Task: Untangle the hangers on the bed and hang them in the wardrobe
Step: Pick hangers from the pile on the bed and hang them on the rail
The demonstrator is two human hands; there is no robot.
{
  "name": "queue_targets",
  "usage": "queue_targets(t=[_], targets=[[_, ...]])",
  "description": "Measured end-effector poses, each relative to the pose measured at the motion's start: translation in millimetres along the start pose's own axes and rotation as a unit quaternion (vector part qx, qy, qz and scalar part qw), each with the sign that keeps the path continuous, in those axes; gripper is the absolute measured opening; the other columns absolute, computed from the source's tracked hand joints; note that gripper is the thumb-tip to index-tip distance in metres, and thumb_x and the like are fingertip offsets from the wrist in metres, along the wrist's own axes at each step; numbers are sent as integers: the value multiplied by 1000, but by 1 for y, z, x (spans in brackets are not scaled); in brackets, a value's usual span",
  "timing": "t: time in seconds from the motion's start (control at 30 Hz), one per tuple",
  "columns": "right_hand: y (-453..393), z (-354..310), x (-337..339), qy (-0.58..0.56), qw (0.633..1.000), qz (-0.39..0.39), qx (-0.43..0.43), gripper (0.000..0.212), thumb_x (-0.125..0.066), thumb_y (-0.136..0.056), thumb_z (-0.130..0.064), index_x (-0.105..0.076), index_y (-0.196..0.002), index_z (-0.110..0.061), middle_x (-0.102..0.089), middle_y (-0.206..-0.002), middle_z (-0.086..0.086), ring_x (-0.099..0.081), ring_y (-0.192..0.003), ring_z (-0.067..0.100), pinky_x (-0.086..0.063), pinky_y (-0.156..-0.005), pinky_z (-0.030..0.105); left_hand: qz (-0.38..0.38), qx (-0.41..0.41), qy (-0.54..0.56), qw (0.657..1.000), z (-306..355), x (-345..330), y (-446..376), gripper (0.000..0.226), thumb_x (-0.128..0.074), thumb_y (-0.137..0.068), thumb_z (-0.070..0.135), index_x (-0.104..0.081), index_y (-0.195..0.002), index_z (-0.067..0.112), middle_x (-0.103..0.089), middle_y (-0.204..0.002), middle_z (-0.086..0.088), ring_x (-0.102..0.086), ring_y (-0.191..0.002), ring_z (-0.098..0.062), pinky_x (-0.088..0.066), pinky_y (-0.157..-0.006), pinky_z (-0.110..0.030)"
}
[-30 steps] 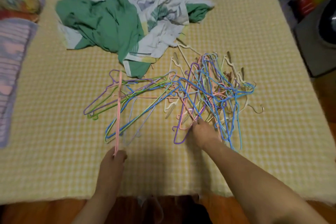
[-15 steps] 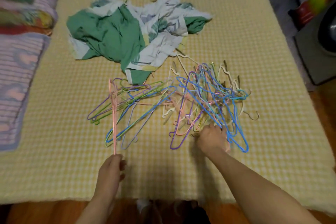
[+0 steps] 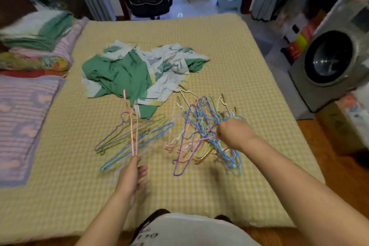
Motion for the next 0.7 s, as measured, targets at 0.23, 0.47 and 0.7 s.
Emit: queue_targets(t=[0.23, 0.47, 0.7], targets=[[18, 29, -10, -45, 994, -69, -73, 30, -59, -84, -5, -69, -112, -7, -71, -113, 12, -68, -104, 30, -52, -78, 33, -9, -1, -4, 1000, 1, 11, 9, 17, -55, -93, 42, -58, -92, 24, -59, -89, -3, -52, -64, -13, -48, -62, -31], [30, 43, -51, -233, 952, -86, -176, 22, -61, -91, -26, -72, -106, -16, -74, -98, 10, -72, -90, 29, -56, -77, 31, -14, 15, 9, 1000, -16, 23, 16, 22, -56, -92, 42, -58, -98, 21, -61, -91, -5, -55, -66, -15, -54, -71, -35], [62, 19, -65, -606, 741, -45, -287, 19, -50, -100, -14, -68, -96, -8, -62, -64, 9, -57, -41, 16, -31, -39, 15, -56, 1, -7, 998, -4, 28, 16, 17, -52, -95, 35, -59, -104, 23, -62, -98, -7, -58, -71, -17, -52, -68, -35]])
Point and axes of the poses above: each hand's wrist, its own y-axis away from the middle knuckle, its own x-axis out of the back of the hand, z = x × y, the point moved 2 cm from there along -y, towards the middle knuckle
